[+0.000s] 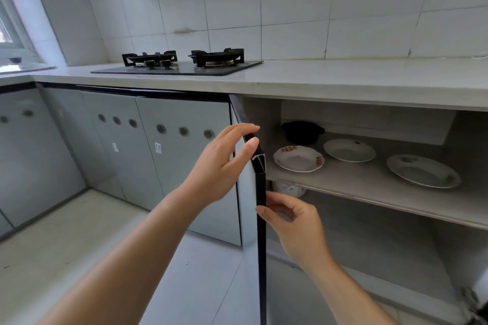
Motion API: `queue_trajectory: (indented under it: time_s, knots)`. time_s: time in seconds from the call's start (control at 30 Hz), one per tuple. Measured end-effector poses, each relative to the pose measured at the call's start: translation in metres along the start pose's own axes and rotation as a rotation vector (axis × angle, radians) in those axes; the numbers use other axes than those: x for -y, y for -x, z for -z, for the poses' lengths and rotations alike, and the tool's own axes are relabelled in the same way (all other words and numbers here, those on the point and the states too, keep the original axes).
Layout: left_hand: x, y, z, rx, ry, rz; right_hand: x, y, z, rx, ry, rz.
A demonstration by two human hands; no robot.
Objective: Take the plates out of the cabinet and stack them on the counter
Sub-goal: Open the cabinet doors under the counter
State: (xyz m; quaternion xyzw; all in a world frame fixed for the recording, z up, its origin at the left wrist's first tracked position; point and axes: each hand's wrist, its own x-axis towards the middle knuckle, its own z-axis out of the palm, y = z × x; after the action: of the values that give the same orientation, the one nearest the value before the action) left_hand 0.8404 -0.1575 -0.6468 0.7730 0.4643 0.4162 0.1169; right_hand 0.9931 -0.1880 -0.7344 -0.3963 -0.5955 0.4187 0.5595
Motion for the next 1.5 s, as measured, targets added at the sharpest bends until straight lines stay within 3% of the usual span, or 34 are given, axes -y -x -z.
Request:
queue_trajectory:
  time_s: [0.43, 1.0, 1.27, 1.5]
  knots:
    - [0.039, 0.04, 0.063, -0.149, 0.033, 0.007, -0.006, -0.008, -0.087, 0.153, 0.035, 0.009]
    - [0.086, 0.056, 0.106, -0.312, 0.173, 0.197, -0.009, -0.022, -0.178, 0.116, 0.038, 0.044]
    - [0.097, 0.056, 0.122, -0.289, 0.206, 0.261, -0.013, -0.025, -0.202, 0.089, 0.04, 0.035]
    - [0.093, 0.058, 0.133, -0.27, 0.099, 0.256, -0.013, -0.028, -0.205, 0.101, 0.049, 0.029]
